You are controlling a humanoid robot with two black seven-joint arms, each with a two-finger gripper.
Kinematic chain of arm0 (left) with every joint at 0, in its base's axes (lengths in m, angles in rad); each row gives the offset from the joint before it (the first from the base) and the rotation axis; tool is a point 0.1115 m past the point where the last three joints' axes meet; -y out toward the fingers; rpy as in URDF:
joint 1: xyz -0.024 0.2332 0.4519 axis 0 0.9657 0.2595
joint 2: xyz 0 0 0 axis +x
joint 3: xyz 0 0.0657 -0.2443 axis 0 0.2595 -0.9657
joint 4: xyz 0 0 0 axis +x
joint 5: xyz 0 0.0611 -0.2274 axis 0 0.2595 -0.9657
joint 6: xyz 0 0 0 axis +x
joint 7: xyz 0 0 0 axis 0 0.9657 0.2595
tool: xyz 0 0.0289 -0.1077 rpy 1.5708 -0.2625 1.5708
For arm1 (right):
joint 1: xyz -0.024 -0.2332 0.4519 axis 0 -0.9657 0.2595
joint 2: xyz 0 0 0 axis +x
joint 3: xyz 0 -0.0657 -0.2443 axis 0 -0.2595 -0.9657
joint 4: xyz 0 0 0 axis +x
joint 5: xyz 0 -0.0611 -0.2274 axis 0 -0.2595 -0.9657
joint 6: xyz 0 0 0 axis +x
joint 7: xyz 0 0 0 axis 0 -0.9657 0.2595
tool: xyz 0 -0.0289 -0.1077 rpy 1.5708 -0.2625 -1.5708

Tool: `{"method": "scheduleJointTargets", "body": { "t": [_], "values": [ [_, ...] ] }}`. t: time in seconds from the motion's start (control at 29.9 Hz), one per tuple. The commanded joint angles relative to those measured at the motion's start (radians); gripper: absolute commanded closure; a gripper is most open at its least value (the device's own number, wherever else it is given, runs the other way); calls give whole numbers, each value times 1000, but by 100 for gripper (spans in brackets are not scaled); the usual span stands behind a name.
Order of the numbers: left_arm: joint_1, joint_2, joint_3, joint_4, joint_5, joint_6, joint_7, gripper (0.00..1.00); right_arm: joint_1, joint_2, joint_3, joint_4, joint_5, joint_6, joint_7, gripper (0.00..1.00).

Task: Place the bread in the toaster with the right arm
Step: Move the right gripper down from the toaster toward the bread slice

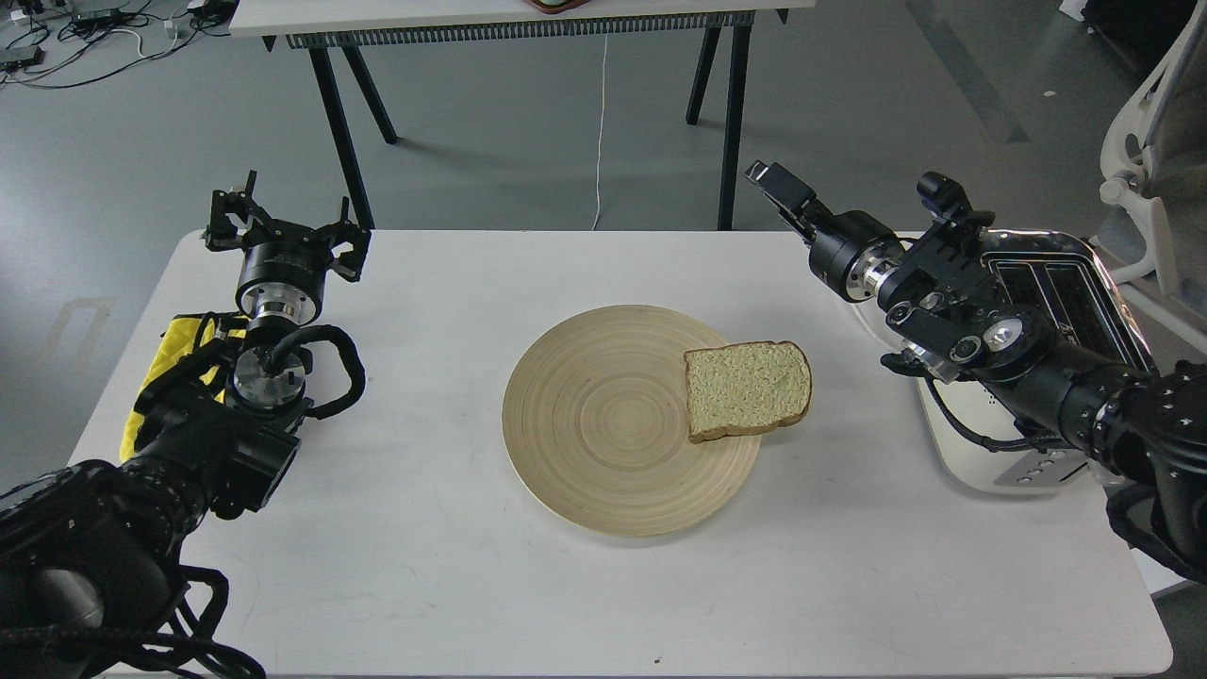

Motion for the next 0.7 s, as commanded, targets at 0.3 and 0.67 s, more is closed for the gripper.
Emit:
{"method": "scheduleJointTargets", "body": {
  "t": [0.3,0.67],
  "values": [
    [0,0,0,0,0,0,0,0,-56,-26,-4,92,0,-21,-54,1],
    [0,0,0,0,0,0,0,0,-42,-179,-6,322,-57,-29,-85,1]
  ]
}}
